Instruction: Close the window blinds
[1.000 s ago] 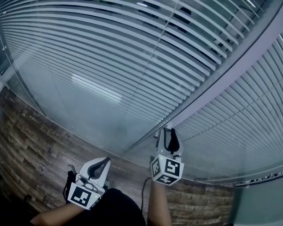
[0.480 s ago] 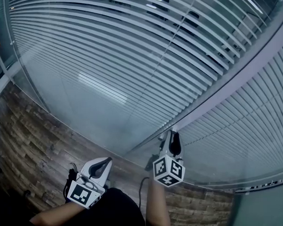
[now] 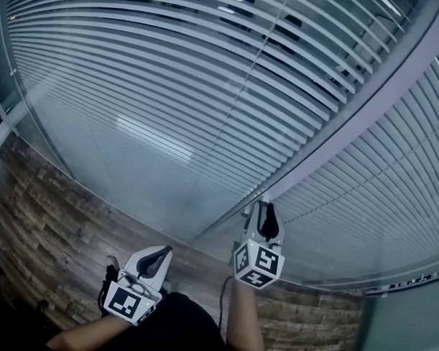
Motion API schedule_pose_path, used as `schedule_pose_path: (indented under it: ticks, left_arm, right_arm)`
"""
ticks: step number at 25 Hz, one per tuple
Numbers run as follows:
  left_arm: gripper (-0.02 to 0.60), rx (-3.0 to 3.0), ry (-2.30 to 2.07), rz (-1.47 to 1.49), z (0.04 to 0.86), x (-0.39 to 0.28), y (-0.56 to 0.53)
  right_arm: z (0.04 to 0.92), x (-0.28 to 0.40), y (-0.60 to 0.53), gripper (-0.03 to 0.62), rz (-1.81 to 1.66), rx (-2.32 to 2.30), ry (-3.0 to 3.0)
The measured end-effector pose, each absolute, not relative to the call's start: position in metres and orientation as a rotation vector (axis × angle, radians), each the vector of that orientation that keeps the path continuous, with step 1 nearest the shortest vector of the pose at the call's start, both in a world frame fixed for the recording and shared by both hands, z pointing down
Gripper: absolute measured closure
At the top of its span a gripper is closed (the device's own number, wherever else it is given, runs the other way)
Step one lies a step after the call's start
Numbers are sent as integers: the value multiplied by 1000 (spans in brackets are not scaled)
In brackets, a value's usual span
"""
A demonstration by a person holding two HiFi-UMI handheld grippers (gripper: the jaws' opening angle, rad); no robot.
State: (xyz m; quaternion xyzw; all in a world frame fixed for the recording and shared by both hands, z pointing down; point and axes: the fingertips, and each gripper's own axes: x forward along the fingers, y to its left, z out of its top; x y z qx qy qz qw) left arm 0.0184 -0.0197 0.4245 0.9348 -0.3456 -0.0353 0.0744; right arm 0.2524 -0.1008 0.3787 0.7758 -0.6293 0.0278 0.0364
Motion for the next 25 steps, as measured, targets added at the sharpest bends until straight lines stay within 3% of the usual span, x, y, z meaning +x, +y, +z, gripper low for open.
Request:
schedule_pose_path:
  ticks: [13, 25]
  left_arm:
    - [583, 2797, -1000, -80, 432, 23, -14]
    - [583, 2739, -1031, -100, 437, 12, -21]
  right_arm:
    - [381, 247, -101, 470, -228, 2162, -1706]
    - [391, 252, -99, 433, 78, 2348, -1961]
